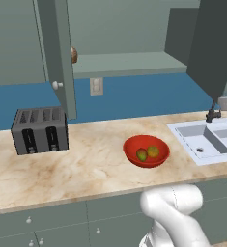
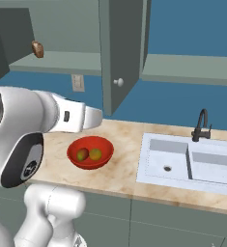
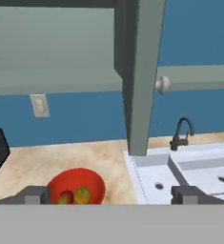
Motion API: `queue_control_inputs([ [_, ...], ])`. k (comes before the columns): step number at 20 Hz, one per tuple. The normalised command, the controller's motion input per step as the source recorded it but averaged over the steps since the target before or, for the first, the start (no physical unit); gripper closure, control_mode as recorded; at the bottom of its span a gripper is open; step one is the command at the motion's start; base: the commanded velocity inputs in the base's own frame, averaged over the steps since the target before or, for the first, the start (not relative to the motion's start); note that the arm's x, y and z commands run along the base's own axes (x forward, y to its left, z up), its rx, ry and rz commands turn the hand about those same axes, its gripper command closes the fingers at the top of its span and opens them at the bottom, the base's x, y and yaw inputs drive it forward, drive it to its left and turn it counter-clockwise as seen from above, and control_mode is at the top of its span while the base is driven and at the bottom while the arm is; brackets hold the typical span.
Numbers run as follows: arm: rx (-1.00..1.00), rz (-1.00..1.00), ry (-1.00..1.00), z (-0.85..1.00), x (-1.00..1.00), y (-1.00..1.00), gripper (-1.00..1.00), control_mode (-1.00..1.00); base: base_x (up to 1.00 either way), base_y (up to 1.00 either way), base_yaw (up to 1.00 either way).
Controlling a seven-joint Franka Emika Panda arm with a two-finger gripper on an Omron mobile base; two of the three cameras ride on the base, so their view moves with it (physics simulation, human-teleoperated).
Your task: Open the cabinet. Pick the orange and mango from the cabinet and place them into the bowl. Then close the cabinet.
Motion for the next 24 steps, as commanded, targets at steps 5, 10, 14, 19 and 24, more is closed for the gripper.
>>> queue_control_inputs([
  [5, 0.05, -0.13, 0.03, 0.27, -0.15, -0.56, -1.0, -1.0, 0.0, 0.0, 0.0],
  [10, 0.0, 0.0, -0.01, 0.0, 0.19, -0.32, -1.0, -1.0, 0.0, 0.0, 0.0],
  [14, 0.0, 0.04, -0.03, -0.22, 0.52, -0.31, -1.0, -1.0, 0.0, 0.0, 0.0],
  [19, 0.0, 0.09, -0.08, -0.32, 0.48, -0.36, -1.0, -1.0, 0.0, 0.0, 0.0],
  [24, 0.02, 0.09, -0.13, -0.21, 0.54, -0.39, -1.0, -1.0, 0.0, 0.0, 0.0],
])
